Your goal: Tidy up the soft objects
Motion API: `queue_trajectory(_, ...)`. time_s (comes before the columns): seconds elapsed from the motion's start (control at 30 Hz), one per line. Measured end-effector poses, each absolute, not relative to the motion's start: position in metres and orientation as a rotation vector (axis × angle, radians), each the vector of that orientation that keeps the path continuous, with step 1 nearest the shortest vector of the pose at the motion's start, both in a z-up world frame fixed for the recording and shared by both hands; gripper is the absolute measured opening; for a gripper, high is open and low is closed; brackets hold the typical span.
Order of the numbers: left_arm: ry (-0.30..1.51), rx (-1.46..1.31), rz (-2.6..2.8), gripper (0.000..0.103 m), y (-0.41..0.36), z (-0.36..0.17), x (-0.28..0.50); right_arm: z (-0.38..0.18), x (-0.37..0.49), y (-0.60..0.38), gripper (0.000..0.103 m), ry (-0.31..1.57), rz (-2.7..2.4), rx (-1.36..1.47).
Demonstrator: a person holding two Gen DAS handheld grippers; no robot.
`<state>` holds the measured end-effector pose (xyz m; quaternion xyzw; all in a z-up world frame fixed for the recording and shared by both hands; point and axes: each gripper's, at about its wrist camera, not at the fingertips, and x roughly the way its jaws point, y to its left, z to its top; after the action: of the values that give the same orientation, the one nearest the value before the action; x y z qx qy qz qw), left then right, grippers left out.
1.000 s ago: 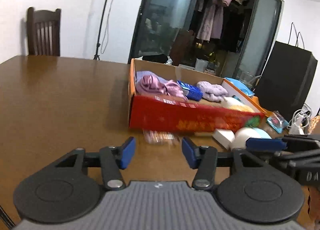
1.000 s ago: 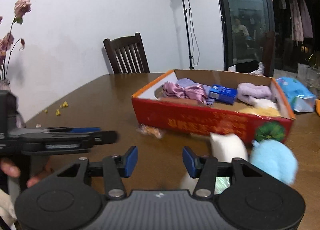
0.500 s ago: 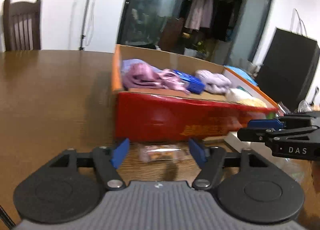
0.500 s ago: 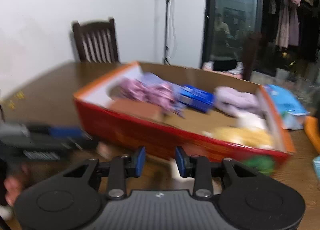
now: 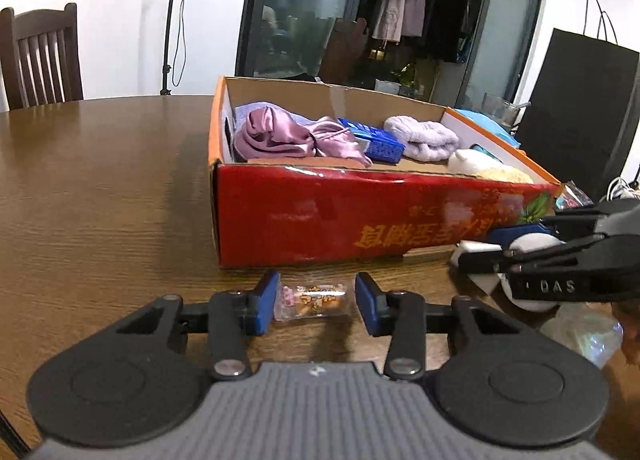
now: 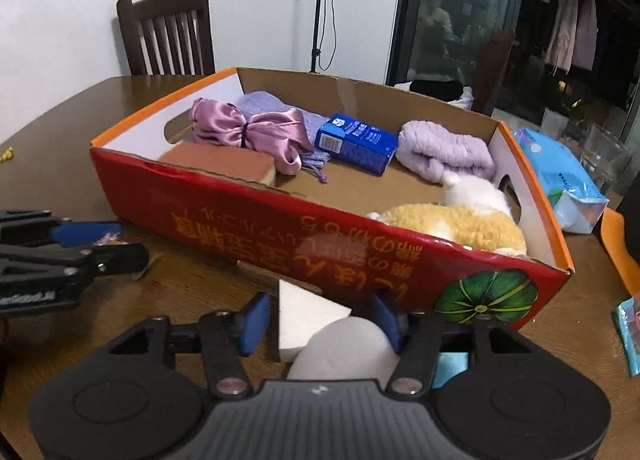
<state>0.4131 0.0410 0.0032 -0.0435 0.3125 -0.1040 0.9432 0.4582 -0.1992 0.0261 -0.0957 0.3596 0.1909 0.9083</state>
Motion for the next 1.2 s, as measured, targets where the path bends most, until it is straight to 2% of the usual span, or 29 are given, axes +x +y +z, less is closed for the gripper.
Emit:
queue_trajectory(0.03, 0.636, -0.084, -0.214, 0.042, 0.039, 0.003, 0.412, 0.026, 0.456, -0.199, 0.037, 0.74, 0.395, -0.207)
queue_trajectory(0.1, 0.633, -0.071, -0.216, 0.041, 0.036, 0.003, 0.407, 0.029, 0.453, -0.199, 0.025, 0.745, 0.417, -0.209)
queue_trajectory(0.2, 0.628, -0.022, -0.205, 0.04, 0.031, 0.005, 0.394, 0.038, 0.441, -0.197, 0.021, 0.741, 0.494, -0.224)
queue_trajectory(0.5, 0.585, -0.111, -0.174, 0.039, 0.03, 0.019, 0.336, 0.061, 0.362, -0.214, 0.02, 0.618, 0.682, -0.14)
queue_trajectory(0.7, 0.53, -0.184, -0.165, 0.039, 0.029, 0.042, 0.307, 0.089, 0.341, -0.259, 0.02, 0.463, 0.621, 0.06)
queue_trajectory(1.2, 0.506, -0.12, -0.21, 0.039, -0.009, 0.063, 0.3, 0.061, 0.319, -0.302, 0.02, 0.502, 0.58, 0.193)
